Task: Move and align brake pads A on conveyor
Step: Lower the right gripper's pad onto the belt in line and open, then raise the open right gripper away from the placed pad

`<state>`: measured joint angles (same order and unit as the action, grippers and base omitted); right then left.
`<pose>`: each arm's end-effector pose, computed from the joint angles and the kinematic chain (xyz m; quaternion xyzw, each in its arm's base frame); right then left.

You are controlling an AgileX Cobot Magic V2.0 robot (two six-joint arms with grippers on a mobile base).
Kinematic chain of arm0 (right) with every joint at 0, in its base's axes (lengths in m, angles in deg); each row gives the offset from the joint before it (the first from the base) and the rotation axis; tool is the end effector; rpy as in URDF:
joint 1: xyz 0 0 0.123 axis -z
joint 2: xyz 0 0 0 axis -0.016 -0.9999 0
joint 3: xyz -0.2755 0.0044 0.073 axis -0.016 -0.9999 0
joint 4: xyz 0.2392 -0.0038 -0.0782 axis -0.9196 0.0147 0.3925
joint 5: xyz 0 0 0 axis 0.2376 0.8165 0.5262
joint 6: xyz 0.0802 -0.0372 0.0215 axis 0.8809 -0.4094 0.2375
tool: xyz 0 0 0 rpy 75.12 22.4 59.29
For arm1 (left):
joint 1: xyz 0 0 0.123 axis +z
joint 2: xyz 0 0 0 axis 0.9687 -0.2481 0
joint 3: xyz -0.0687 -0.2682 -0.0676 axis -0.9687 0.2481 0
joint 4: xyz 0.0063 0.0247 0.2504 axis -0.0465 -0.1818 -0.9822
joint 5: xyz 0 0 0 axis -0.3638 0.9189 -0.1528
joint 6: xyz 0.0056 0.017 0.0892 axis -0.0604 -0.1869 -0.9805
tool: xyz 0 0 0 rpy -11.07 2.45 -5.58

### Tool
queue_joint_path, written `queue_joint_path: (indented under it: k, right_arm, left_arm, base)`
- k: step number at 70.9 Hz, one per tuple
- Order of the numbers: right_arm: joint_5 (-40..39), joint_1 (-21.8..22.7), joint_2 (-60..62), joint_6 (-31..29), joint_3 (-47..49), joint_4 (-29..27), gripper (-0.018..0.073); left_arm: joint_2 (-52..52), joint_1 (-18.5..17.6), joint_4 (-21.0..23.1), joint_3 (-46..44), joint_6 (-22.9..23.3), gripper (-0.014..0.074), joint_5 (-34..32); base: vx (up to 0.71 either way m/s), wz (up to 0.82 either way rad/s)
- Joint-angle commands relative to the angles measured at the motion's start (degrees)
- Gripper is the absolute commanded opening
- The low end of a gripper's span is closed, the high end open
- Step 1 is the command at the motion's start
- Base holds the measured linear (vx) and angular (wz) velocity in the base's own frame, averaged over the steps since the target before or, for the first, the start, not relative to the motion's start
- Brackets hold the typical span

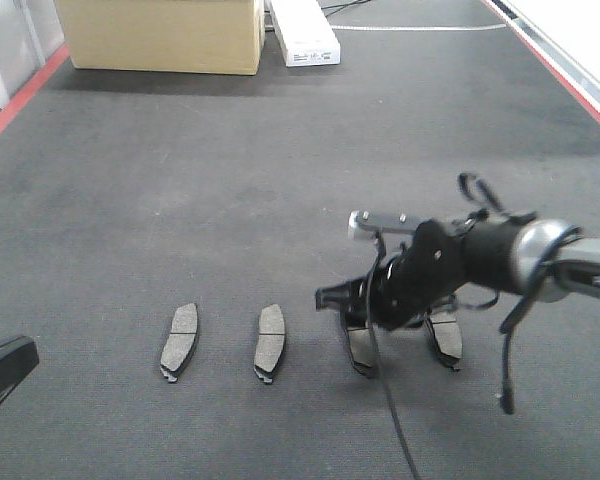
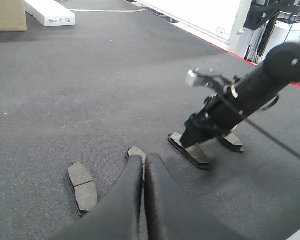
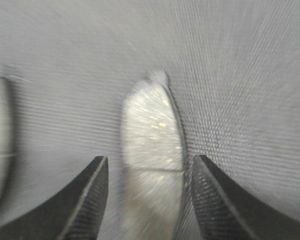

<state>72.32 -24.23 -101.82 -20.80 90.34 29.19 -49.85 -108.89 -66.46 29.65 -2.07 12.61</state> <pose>0.3544 0.1575 0.1724 -0.0479 0.9711 0.1043 0.2092 0.0936 -0.0561 0.2903 0.1254 0.7752 -0.2242 0.5772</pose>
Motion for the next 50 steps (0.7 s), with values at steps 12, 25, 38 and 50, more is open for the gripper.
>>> queue_joint_path:
  k: [12,25,38,50]
  right_arm:
    - [0.5,0.2,15.3,-0.1,1.6,5.7,0.0344]
    - [5.8,0.2,25.7,-0.1,0.8,9.4,0.0291]
    - [5.3,0.2,37.4,-0.5,-9.0,11.3,0.0223]
    - [5.2,0.2,49.6,-4.3,-20.0,12.0,0.0134]
  left_arm:
    - [0.0,-0.1,-0.3,-1.5,0.2,-0.0008,-4.2]
    - [0.0,-0.1,-0.3,-1.5,0.2,-0.0008,-4.2]
    - [0.0,-0.1,-0.3,-1.5,0.2,-0.0008,-4.2]
    - [0.0,-0.1,-0.3,-1.5,0.2,-0.0008,-4.2]
  base:
    - [0.0,0.0]
    - [0.0,0.0]
    - [0.0,0.0]
    - [0.0,0.0]
